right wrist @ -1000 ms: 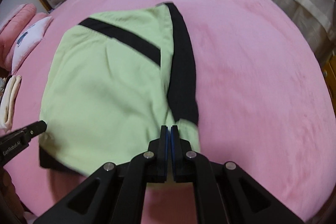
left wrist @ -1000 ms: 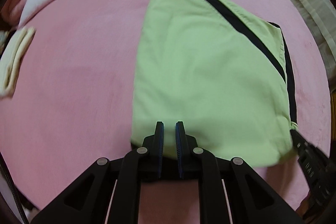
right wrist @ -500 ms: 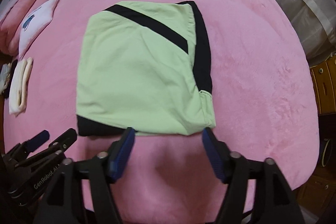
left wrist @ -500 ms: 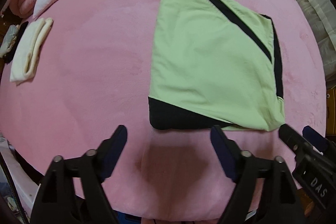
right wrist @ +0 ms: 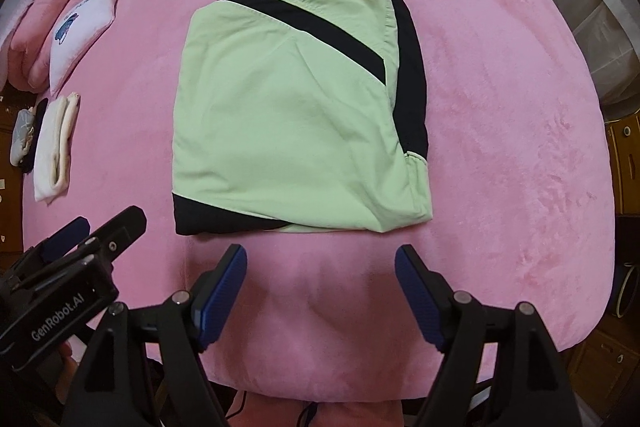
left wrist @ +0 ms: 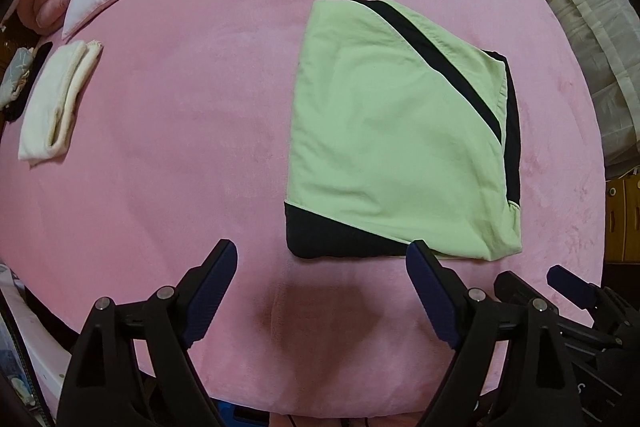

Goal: Fold large clothes
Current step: 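Withdraw both open grippers from the flattened green bundle, then grasp the green bundle edge with both grippers and lift it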

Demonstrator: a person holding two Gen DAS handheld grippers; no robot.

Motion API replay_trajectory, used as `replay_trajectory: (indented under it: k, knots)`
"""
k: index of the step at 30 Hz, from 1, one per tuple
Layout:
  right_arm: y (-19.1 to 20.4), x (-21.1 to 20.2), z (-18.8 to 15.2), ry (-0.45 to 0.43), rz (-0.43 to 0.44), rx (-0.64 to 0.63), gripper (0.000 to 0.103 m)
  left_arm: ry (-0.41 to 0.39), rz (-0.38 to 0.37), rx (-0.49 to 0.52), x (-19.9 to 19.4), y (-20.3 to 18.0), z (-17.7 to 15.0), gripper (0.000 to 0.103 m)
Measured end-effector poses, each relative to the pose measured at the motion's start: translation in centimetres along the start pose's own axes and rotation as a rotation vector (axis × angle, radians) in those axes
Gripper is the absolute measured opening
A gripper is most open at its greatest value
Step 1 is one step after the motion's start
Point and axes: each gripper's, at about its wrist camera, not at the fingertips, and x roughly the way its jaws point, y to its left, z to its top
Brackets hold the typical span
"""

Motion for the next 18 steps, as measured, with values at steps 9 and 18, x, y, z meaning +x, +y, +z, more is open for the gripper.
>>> replay_trajectory:
  k: [9,18]
  knots:
    - [-1.1,1.1,0.6,0.038,0.002,0.041,0.078,0.018,0.012,0.002,1.0,-0.7,0.6,0.085]
    - [-2.5,3.4,1.6,0.103,0.012,0.063,0.079,0.092,0.037,-0.001,4.2,-1.2,1.5,0.086]
